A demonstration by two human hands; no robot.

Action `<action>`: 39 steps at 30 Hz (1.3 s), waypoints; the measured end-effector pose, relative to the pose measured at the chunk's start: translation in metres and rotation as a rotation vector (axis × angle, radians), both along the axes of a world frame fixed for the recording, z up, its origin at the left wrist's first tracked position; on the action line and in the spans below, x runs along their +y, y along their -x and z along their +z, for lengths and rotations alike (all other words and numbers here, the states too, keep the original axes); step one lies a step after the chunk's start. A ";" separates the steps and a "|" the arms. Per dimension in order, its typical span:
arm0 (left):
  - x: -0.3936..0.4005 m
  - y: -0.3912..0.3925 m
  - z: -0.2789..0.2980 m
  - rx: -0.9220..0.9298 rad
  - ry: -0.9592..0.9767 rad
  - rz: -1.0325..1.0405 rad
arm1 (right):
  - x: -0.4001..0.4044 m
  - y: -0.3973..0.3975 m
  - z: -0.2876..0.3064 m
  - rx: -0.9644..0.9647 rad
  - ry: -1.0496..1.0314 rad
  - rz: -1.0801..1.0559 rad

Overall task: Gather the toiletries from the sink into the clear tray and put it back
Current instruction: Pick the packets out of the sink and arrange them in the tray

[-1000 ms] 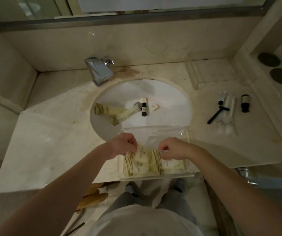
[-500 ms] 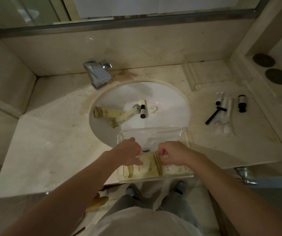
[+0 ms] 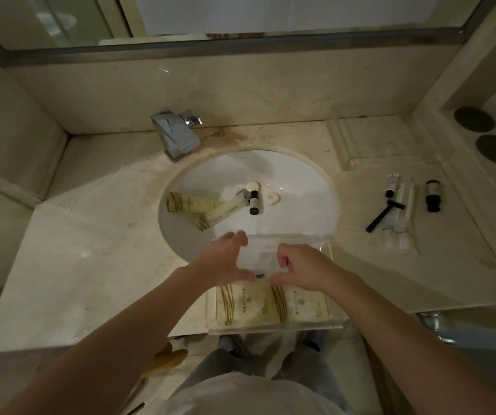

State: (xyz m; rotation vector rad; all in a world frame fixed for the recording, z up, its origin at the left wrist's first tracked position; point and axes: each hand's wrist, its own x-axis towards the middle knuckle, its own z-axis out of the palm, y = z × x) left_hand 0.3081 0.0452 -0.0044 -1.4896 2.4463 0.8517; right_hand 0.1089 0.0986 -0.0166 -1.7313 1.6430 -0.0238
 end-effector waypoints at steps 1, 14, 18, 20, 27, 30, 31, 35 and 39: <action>-0.006 -0.001 0.002 0.060 0.056 0.098 | -0.006 -0.003 0.002 -0.040 0.040 -0.034; -0.113 -0.056 -0.045 0.472 -0.314 1.073 | -0.123 -0.080 -0.025 -0.330 -0.059 -0.280; -0.136 -0.052 -0.069 0.582 -0.396 1.202 | -0.152 -0.100 -0.050 -0.373 -0.208 -0.311; -0.145 -0.049 -0.080 0.630 -0.446 1.253 | -0.164 -0.108 -0.058 -0.390 -0.259 -0.343; -0.159 -0.046 -0.111 0.778 -0.410 1.335 | -0.187 -0.118 -0.080 -0.445 -0.367 -0.473; -0.157 -0.046 -0.113 0.823 -0.328 1.350 | -0.192 -0.117 -0.082 -0.518 -0.409 -0.568; -0.156 -0.047 -0.113 0.829 -0.302 1.331 | -0.194 -0.116 -0.081 -0.566 -0.428 -0.626; -0.154 -0.047 -0.102 0.664 -0.125 1.078 | -0.204 -0.117 -0.068 -0.798 -0.592 -0.931; -0.142 -0.041 -0.075 0.544 0.182 0.679 | -0.212 -0.114 -0.063 -0.937 -0.749 -1.121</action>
